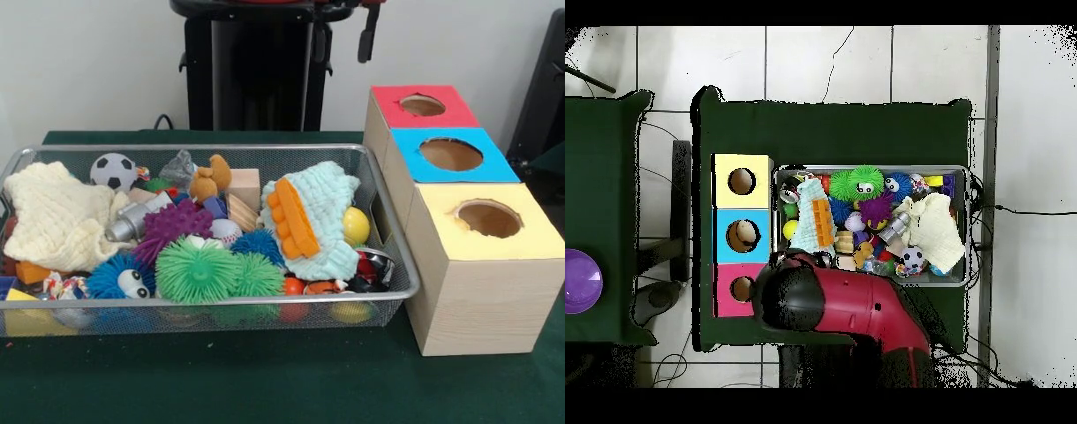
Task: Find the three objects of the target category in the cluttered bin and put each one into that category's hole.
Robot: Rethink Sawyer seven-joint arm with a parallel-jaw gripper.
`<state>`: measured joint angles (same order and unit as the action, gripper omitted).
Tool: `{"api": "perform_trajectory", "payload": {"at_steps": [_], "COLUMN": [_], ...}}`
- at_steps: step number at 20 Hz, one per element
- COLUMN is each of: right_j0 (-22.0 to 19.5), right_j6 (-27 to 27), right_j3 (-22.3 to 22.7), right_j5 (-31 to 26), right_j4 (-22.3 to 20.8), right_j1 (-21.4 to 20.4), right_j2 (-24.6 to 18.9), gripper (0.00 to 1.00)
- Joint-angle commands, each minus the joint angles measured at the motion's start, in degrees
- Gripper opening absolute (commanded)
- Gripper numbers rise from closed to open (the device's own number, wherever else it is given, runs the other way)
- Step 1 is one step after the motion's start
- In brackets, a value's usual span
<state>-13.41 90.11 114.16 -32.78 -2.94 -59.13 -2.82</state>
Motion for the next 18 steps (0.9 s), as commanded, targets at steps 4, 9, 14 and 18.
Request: {"api": "perform_trajectory", "payload": {"at_steps": [4,9,14,18], "right_j0": [-6.66,-8.83,-11.54,-14.66], "right_j6": [-6.95,-7.62,-8.19,-10.3], "right_j3": [-6.77,-8.07,-9.57,-12.15], "right_j5": [-2.95,-3.02,-3.56,-5.35], "right_j4": [-4.71,-6.45,-7.98,-9.17], "right_j1": [8.88,10.14,11.59,13.83], "right_j2": [-8.9,-11.14,-13.16,-15.27], "gripper": [1.0,1.0,1.0,1.0]}}
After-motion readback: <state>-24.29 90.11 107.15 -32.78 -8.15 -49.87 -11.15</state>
